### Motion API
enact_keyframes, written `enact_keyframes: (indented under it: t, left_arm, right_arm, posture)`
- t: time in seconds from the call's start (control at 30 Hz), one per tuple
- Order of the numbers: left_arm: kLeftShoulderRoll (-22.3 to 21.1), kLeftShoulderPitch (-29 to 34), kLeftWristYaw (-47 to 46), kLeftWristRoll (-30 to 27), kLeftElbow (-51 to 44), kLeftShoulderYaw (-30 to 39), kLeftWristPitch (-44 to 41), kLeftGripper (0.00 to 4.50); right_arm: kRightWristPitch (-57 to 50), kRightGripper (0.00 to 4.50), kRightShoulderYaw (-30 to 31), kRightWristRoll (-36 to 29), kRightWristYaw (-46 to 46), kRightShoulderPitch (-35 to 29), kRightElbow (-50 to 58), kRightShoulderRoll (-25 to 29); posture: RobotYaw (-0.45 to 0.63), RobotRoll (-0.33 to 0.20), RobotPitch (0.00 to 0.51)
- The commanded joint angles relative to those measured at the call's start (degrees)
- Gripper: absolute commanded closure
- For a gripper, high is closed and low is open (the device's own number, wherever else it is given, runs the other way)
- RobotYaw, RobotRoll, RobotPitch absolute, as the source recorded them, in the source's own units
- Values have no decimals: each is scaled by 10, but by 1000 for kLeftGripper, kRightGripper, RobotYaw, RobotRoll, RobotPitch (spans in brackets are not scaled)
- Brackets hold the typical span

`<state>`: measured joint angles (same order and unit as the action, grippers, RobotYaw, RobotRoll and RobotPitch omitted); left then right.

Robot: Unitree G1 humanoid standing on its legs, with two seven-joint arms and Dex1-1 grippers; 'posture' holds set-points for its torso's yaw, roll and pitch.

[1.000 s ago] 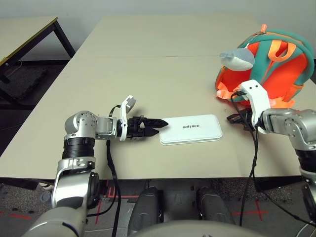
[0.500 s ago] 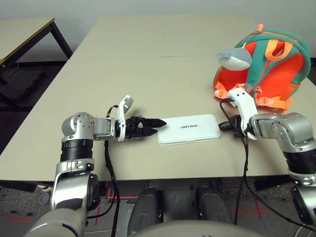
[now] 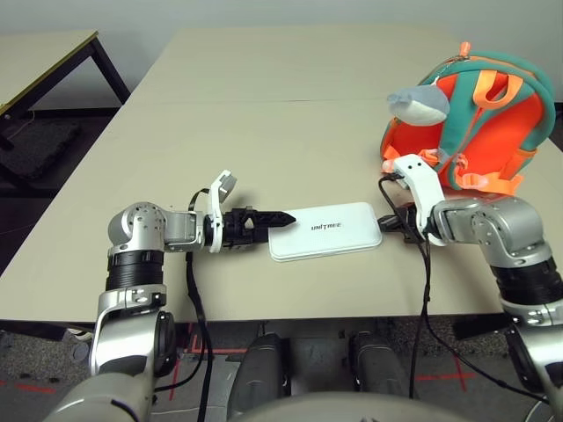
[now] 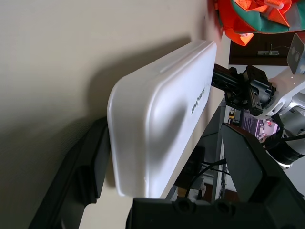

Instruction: Put the pencil case into the backpack and zip it.

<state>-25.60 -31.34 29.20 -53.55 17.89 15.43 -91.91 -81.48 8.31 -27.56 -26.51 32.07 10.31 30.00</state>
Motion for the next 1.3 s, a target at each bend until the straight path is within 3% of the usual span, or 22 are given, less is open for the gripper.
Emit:
enact_keyframes:
  t: [0.03, 0.07, 0.17, 0.33, 0.47, 0.53, 0.8, 0.9, 1.0, 1.17, 1.3]
  left_arm:
    - [-10, 14, -2, -13, 4, -27, -6, 0]
    - [-14, 15, 0, -19, 3, -33, -6, 0]
    - [-25, 19, 5, -37, 3, -49, -6, 625]
    - [-47, 25, 24, -69, -12, -73, -6, 2244]
    - [-55, 26, 33, -73, -23, -71, -6, 3097]
    - [-58, 25, 35, -77, -30, -64, -6, 3107]
    - [-85, 8, 19, -114, -80, 12, -6, 3107]
    - [-83, 3, 4, -114, -89, 42, -6, 3110]
    - [-73, -3, -11, -116, -91, 63, -6, 3110]
    - [-50, -9, -26, -105, -98, 64, -6, 3110]
    - [-35, -13, -40, -111, -104, 68, -6, 3110]
  right_arm:
    - [1, 4465, 7, 2, 0, 8, 1, -9]
    - [3, 4465, 7, 3, 0, 9, -1, -10]
    - [5, 4500, 5, 7, 0, 12, -3, -14]
    - [9, 4500, -2, 10, -2, 13, -7, -11]
    - [18, 4500, -28, 13, -1, 16, -11, -8]
    - [10, 4500, -56, 6, -1, 18, -1, -6]
    - [-107, 1876, -302, -70, 5, 2, 198, -1]
    - [-110, 1018, -356, -89, 18, -11, 248, 3]
    - [-110, 71, -411, -86, 53, -20, 289, -39]
    - [-87, 0, -430, -55, 90, -25, 300, -72]
    - [-35, 0, -417, -39, 97, -33, 265, -59]
  posture:
    - [40, 0, 73]
    - [38, 0, 73]
    - [37, 0, 73]
    - [37, 0, 71]
    - [40, 0, 74]
    - [40, 0, 74]
    - [-3, 0, 95]
    - [-37, 0, 99]
    - [-58, 0, 102]
    - [-59, 0, 103]
    - [-46, 0, 101]
